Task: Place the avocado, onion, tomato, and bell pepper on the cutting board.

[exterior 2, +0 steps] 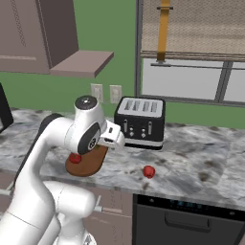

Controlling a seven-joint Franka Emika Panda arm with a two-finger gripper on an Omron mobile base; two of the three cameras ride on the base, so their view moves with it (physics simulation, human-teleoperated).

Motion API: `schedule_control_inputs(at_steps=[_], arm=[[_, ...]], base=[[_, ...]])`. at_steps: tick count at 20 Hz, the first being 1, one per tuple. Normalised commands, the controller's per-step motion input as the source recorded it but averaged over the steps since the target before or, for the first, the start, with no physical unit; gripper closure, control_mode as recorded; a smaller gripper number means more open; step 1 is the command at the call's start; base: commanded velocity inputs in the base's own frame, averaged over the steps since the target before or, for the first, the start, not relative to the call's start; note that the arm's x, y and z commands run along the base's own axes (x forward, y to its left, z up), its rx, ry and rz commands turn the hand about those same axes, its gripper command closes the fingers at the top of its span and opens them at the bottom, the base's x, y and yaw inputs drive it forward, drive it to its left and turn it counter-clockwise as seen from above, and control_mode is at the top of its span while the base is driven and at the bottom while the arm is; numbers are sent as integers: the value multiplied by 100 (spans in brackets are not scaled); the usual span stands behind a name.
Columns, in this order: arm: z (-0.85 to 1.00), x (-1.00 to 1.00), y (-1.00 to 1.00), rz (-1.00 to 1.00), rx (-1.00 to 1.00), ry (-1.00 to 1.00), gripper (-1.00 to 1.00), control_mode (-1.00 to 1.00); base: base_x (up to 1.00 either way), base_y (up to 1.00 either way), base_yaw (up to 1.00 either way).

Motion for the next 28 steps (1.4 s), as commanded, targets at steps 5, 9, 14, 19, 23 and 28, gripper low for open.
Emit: schedule_control_inputs(at_steps=[5,9,14,19,23,28], arm=[[0,0,-46,0,-3,0,-100,-100],[0,0,-35,-1,-2,2,-100,-100],[-4,0,-16,-4,-2,5,-100,-100],[-16,13,-9,-9,-5,10,-100,-100],[-26,22,-21,-3,-2,9,-100,-100],[-21,27,-45,0,0,12,-100,-100]], base=[[0,0,0],[0,0,0],[0,0,0],[0,0,0],[0,0,0],[0,0,0]])
